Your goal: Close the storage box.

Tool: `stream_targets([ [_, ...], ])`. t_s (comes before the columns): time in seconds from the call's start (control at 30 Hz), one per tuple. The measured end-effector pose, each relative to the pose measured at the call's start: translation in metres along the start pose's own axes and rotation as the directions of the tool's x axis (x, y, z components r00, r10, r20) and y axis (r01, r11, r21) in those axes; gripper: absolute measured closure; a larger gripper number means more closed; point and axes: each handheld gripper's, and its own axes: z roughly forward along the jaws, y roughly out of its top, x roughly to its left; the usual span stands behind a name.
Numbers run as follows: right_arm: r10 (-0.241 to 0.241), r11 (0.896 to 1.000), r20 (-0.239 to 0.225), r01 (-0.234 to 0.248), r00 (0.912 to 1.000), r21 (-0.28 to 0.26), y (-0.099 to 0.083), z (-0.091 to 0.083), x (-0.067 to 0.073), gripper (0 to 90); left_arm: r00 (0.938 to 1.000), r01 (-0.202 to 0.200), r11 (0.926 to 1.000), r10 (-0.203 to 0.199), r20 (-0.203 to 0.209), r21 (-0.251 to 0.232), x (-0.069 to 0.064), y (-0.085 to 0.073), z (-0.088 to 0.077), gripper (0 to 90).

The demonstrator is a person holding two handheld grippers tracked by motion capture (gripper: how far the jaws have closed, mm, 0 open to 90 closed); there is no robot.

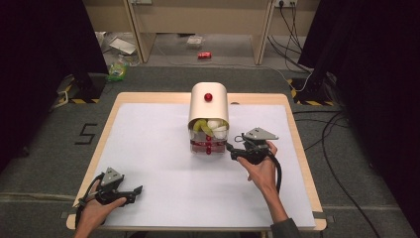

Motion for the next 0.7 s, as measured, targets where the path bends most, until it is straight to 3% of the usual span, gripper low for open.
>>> stream_targets([
  [0.7,-0.001,1.000,0.000,0.001,1.0000,0.031,-0.015,-0.014,-0.004,27.5,1.0000,0.001,1.0000,-0.001,0.001,-0.002,0.000,0.000,0.000,14.2],
])
